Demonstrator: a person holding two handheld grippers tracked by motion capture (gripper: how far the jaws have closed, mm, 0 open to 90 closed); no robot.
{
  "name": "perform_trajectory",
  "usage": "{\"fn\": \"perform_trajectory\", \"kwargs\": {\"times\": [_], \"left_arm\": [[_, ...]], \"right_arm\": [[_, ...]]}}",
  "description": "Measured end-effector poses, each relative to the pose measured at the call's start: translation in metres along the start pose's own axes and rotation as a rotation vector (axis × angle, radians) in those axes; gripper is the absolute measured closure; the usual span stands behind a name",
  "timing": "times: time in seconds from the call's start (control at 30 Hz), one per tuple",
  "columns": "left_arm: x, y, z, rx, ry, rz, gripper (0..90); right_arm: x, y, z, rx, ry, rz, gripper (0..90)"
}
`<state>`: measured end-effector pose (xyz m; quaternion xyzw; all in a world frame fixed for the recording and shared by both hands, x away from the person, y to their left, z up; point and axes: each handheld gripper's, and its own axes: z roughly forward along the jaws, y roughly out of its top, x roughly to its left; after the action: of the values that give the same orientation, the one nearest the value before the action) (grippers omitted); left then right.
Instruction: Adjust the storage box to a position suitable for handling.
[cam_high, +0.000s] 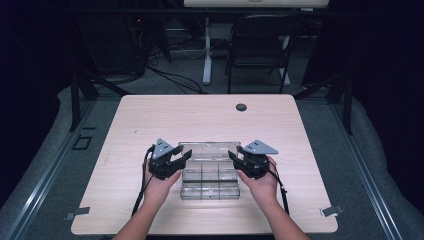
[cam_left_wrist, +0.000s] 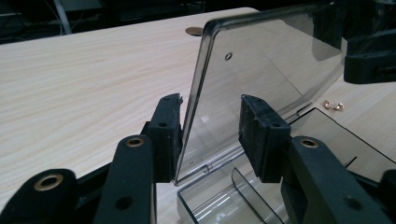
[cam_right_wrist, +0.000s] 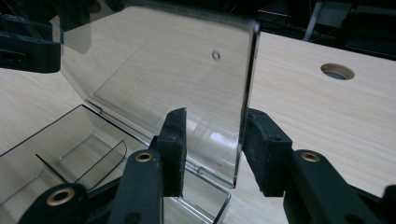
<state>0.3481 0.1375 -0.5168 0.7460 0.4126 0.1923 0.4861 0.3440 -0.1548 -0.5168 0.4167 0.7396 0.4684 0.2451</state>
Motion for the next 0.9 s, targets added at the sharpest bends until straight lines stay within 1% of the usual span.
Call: {"fn": "perform_trajectory", "kwargs": {"times": [0.03, 0.07, 0.1, 0.13, 0.17, 0.2, 0.27, 0.43, 0.53, 0.6, 0.7, 0.73, 0.9], "left_arm": [[0.001, -0.002, 0.002, -0.002, -0.006, -0.010, 58.2], [0.001, -0.004, 0.004, 0.005, -0.012, -0.031, 57.3], [0.001, -0.005, 0.005, 0.014, -0.015, -0.032, 56.8], [0.001, -0.005, 0.005, 0.014, -0.015, -0.032, 55.7], [0.000, -0.008, 0.008, 0.007, -0.011, -0.030, 55.4], [0.000, -0.011, 0.010, 0.012, -0.001, -0.012, 55.0], [-0.002, -0.014, 0.013, 0.025, 0.008, -0.002, 53.4], [-0.005, -0.018, 0.018, 0.032, 0.037, 0.014, 51.2], [-0.006, -0.019, 0.021, 0.023, 0.043, 0.016, 51.0], [-0.006, -0.020, 0.021, 0.019, 0.042, 0.016, 51.2], [-0.003, -0.020, 0.022, 0.014, 0.039, 0.011, 52.5], [-0.002, -0.020, 0.022, 0.007, 0.038, 0.012, 52.9], [-0.001, -0.021, 0.025, 0.011, 0.045, 0.020, 54.2]], "right_arm": [[0.000, -0.002, 0.001, 0.002, 0.002, 0.002, 60.2], [0.000, -0.004, 0.002, 0.007, 0.000, 0.006, 60.1], [-0.001, -0.005, 0.004, 0.019, 0.003, 0.012, 59.3], [-0.001, -0.005, 0.004, 0.019, 0.003, 0.012, 59.3], [0.000, -0.007, 0.006, 0.022, 0.005, 0.009, 58.0], [0.001, -0.008, 0.007, 0.018, 0.007, 0.009, 57.2], [0.001, -0.010, 0.008, 0.022, 0.005, 0.005, 56.9], [0.003, -0.015, 0.012, 0.008, -0.001, 0.011, 55.5], [0.002, -0.017, 0.014, 0.007, -0.002, 0.018, 55.4], [0.001, -0.018, 0.016, 0.000, 0.001, 0.038, 55.7], [0.000, -0.019, 0.017, 0.002, 0.000, 0.047, 56.0], [-0.001, -0.019, 0.017, 0.006, 0.000, 0.047, 56.0], [-0.001, -0.020, 0.021, 0.017, -0.005, 0.039, 56.8]]}}
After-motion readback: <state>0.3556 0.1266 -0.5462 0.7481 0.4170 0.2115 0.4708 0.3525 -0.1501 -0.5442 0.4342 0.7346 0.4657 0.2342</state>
